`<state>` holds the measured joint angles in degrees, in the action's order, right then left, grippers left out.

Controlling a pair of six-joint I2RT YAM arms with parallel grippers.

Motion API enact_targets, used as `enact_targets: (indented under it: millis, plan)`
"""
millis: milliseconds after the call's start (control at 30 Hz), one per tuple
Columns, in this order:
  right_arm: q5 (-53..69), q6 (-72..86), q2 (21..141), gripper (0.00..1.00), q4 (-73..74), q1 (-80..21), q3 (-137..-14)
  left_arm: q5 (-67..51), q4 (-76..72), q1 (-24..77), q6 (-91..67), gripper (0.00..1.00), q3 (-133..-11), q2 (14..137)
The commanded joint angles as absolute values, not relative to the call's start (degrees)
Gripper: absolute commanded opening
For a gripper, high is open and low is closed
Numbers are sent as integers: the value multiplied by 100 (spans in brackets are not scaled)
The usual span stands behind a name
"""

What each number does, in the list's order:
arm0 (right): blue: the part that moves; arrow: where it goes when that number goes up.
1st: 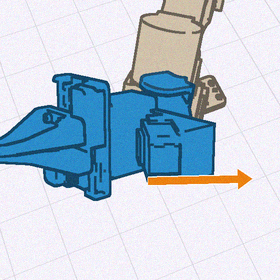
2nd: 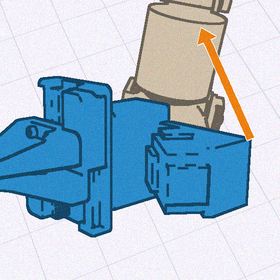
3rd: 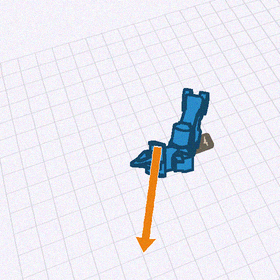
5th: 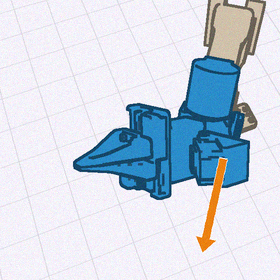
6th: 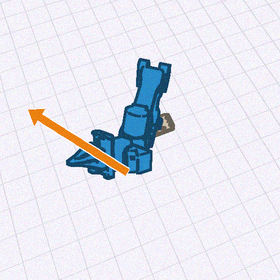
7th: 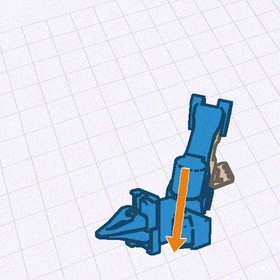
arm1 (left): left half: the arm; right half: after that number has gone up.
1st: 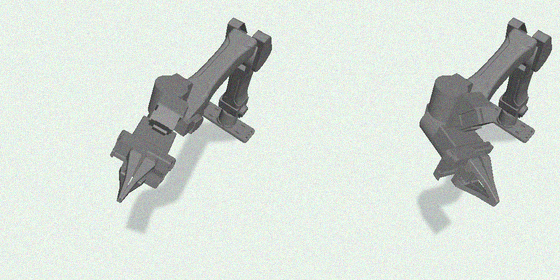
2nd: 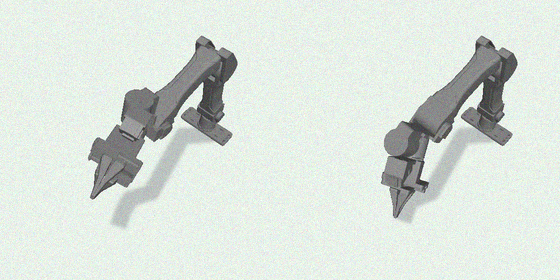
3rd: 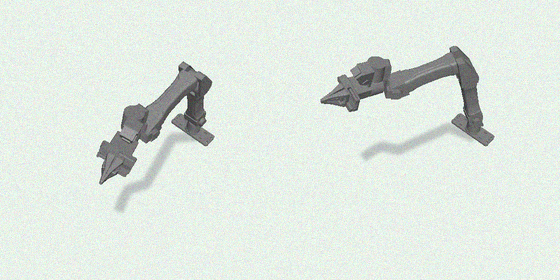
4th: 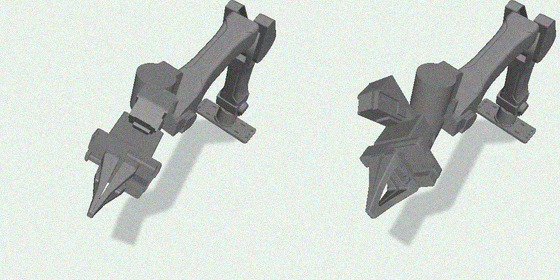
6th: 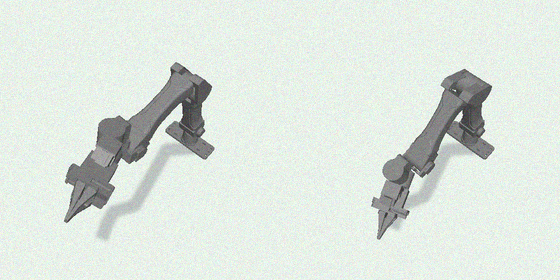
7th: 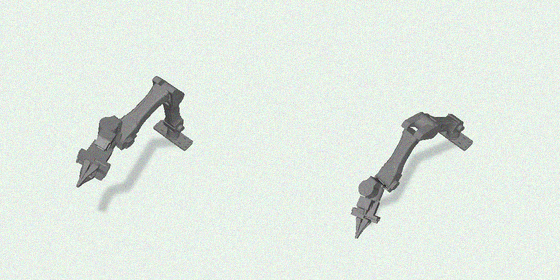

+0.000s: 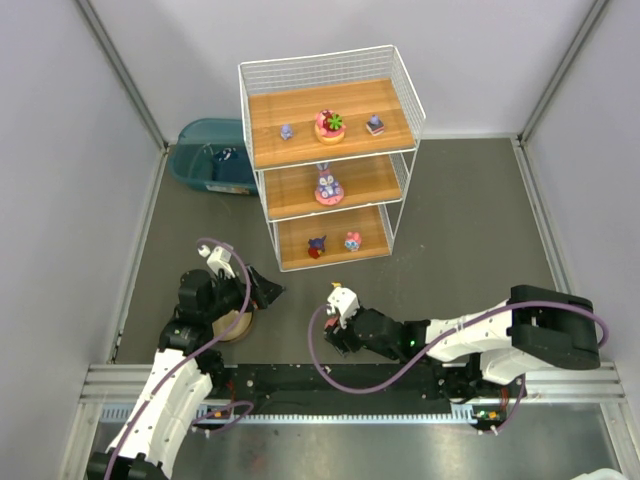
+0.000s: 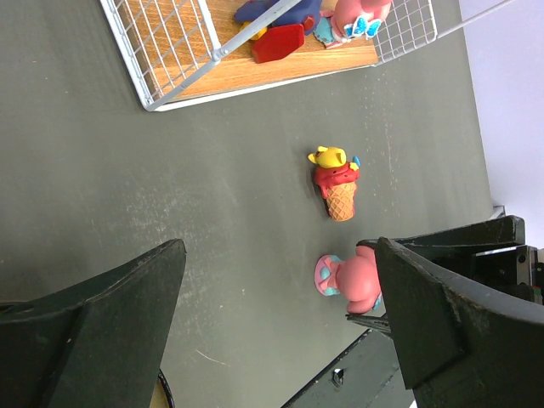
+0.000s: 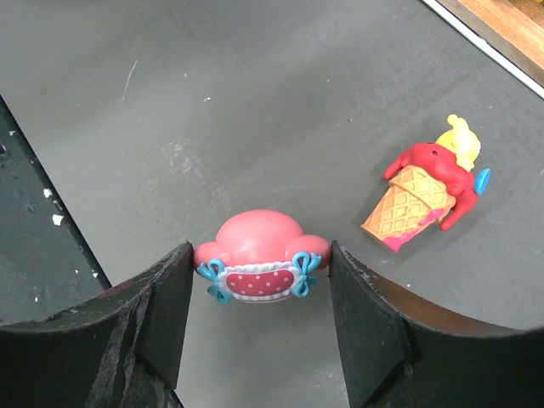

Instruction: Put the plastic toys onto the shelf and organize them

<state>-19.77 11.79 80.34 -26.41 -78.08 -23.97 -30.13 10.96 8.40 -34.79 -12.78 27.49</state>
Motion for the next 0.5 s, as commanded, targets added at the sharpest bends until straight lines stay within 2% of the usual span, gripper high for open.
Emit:
enact_targets:
  millis: [0,33,133,167,200,467]
  plan:
    - [-1978,1239,8060,43,-2848,-7928,-2417,-2953,1002,853,-3419,99,-1450,2707]
    - [-1986,1239,8042,42,-2839,-7919,-2426,-2953,1002,853,-3410,99,-1459,2707]
    - [-1986,1239,7972,30,-2699,-7919,-2478,-2953,1002,853,-3428,99,-1450,2707]
    - [-1995,1248,7919,13,-2620,-7919,-2513,-2953,985,853,-3428,99,-1450,2698]
    - [-2108,1274,7867,2,-2445,-7928,-2583,-2962,993,861,-3436,99,-1450,2698]
    - [-2417,1520,6716,0,-942,-7919,-2979,-3023,949,853,-3472,99,-1406,2663]
